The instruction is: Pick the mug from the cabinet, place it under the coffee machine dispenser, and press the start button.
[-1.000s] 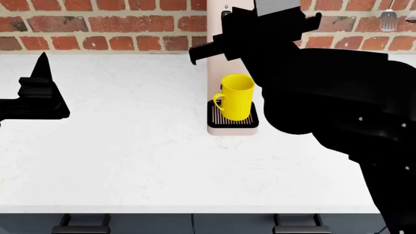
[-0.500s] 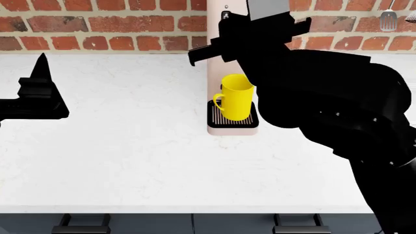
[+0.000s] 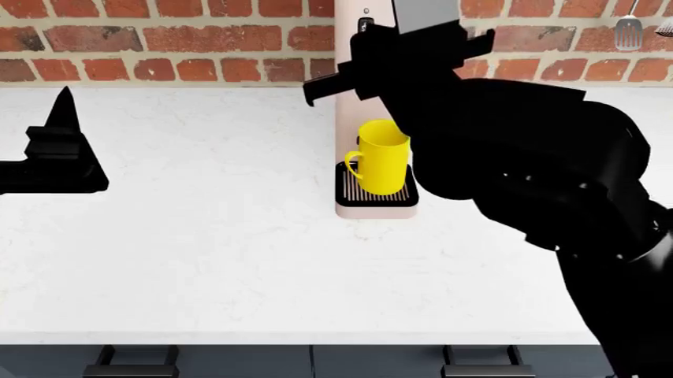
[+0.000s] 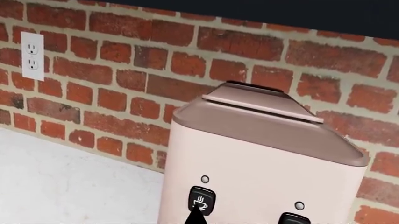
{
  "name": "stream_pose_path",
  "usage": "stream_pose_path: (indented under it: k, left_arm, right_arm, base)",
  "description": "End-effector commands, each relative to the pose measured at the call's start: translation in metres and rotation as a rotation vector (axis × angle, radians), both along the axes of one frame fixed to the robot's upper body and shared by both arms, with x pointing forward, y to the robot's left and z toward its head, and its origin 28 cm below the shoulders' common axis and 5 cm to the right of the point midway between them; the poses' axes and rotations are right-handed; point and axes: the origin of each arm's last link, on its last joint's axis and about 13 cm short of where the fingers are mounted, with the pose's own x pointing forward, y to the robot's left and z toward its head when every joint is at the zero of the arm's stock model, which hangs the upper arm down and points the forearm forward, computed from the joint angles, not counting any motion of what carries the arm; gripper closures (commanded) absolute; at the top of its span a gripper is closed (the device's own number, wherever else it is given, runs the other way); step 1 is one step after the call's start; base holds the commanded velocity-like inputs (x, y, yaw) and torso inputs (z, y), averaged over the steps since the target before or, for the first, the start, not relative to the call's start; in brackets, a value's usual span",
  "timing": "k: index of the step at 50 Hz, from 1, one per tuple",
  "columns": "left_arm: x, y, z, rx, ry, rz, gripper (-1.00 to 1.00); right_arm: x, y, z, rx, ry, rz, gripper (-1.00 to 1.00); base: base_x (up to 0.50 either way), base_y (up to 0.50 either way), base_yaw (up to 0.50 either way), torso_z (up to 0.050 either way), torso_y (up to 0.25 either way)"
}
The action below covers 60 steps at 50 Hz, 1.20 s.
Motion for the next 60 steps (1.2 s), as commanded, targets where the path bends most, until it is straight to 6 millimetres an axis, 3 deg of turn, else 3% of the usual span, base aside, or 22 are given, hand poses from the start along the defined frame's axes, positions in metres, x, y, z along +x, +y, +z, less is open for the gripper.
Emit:
stream_pose_path:
  k: [1,20,60]
  left_arm:
    - [0.0,0.0,-0.001,0.0,0.001,0.003,-1.0]
    - [-0.003,0.002,0.002,-0.002,-0.006,0.006,-1.0]
    - [-0.001,0.004,-0.001,-0.005,-0.004,0.014,-1.0]
  right_arm:
    - [0.005,-0.001,-0.005,0.004,0.009,0.0,1.0]
    - [0.007,0.0,0.0,-0.004,0.001,0.0,1.0]
    - [0.02,-0.002,-0.008,0.005,0.022,-0.001,1.0]
  base:
    - [0.0,0.0,0.0,0.0,0.0]
    - [0.0,0.0,0.0,0.0,0.0]
    - [0.0,0.0,0.0,0.0,0.0]
